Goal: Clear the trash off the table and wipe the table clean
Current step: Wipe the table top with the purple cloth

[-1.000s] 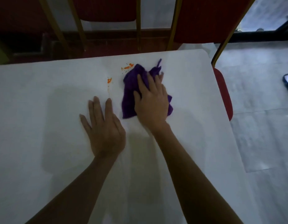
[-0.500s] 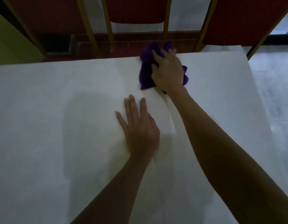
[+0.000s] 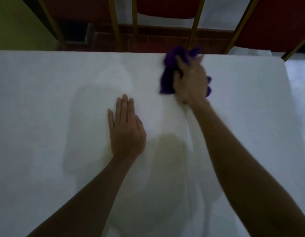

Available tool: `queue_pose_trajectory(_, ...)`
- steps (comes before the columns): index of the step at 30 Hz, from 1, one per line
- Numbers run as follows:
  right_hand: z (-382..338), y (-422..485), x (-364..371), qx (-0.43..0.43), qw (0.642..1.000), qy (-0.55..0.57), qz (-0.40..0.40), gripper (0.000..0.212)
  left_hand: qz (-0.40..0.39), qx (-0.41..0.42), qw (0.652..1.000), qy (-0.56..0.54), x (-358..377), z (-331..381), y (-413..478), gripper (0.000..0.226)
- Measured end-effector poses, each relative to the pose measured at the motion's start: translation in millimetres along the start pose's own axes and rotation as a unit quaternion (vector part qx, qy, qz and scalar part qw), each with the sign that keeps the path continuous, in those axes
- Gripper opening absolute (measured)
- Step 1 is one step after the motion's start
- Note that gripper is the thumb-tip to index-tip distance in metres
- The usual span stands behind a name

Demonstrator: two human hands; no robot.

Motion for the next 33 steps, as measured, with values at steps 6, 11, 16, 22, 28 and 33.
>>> queue_pose_trajectory(6,-1,-123,-4,-0.124,0.991,0.011,-0.049,0.043,-0.057,-0.026,0.998,0.002,-1,0,3,0.055)
queue_pose_trajectory(11,84,-88,-26,0.124,0.991,-0.037,0.034,0.045,-0.046,-0.021,0.999,-0.011,-1,2,3,0.054)
queue_pose_trajectory(16,-4,-31,2,0.175,0.982,-0.013,0.064,0.049,-0.044,-0.017,0.999,-0.009,-2,0,2,0.053)
queue_pose_trajectory(22,-53,-131,8,-0.042,0.999,0.010,-0.022,0.044,-0.028,-0.014,0.999,-0.033,-1,-3,3,0.051)
queue_pose_trajectory(28,65,-151,-24,0.071,0.997,-0.001,0.043,0.041,-0.013,-0.047,0.995,-0.089,-2,-4,10,0.052)
queue_pose_trajectory(33,46,-71,-18,0.161,0.986,0.017,0.040,0.045,0.019,-0.151,0.975,-0.164,0,44,15,0.054)
Point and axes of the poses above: each hand's wrist, its own y-axis towards the middle knuckle, its own x-axis out of the palm, z = x × y, the point moved 3 cm from there along y, towards the middle knuckle, and after that the axes turned 6 degrees about -y, right-handed, at the moved point
